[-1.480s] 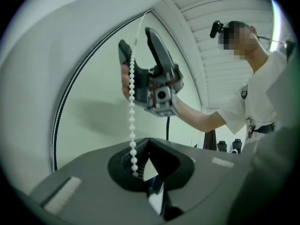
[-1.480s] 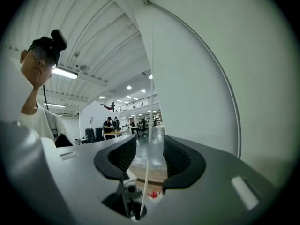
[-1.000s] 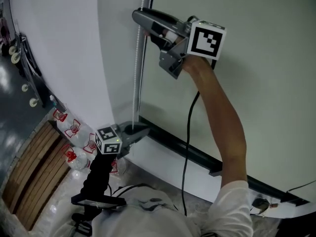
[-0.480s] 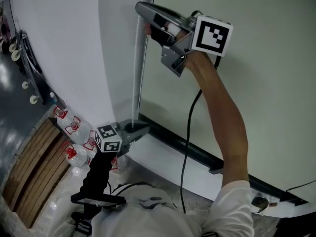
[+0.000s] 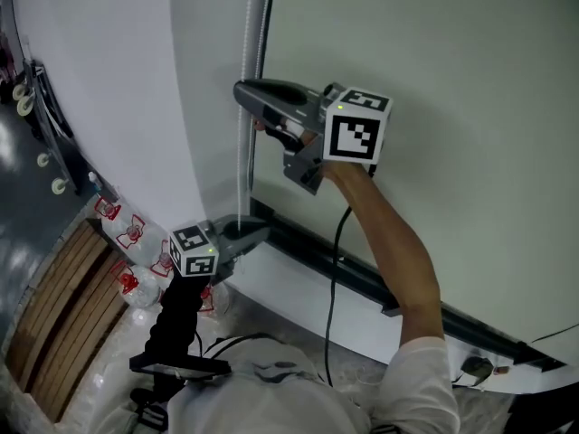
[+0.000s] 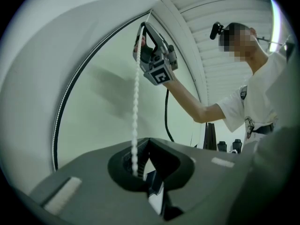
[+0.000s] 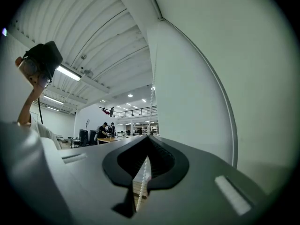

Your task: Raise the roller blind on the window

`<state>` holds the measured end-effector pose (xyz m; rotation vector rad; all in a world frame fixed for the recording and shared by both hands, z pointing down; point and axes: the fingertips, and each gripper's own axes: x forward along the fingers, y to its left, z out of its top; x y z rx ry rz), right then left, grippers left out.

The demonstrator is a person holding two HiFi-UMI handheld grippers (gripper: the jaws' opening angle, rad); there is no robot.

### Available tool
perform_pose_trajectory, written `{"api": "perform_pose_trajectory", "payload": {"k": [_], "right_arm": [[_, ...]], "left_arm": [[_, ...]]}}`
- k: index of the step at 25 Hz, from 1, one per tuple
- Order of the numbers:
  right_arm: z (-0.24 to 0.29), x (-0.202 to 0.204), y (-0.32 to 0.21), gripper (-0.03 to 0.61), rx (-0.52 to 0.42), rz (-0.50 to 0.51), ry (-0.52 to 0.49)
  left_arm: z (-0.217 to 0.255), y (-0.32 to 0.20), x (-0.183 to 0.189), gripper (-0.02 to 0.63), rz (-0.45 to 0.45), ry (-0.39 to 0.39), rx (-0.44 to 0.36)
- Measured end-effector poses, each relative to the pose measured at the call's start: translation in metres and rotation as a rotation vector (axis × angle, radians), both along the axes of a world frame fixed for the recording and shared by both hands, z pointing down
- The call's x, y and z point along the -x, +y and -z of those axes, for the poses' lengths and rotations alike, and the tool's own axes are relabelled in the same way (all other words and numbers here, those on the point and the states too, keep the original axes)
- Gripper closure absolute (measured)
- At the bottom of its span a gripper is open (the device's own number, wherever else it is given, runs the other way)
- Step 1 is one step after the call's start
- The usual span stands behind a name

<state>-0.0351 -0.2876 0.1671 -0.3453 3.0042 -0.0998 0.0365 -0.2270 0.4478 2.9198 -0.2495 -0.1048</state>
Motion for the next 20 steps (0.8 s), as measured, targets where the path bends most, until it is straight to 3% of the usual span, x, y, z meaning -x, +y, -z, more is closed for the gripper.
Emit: {"api": "perform_pose_trajectory", "payload": {"k": [9,20], "right_arm": [[-0.114,0.007,0.015,0.574,0.139,0.009,0.118],[-0.196,0.003,0.032,0.574,0.255,0.023,0.185]], "left_arm": [[0.005,-0.001,-0.002,0.614,-0.003,0.004,0.006],[0.001,-0.004,0.001,0.614,0.010,0.006,0.017]]}}
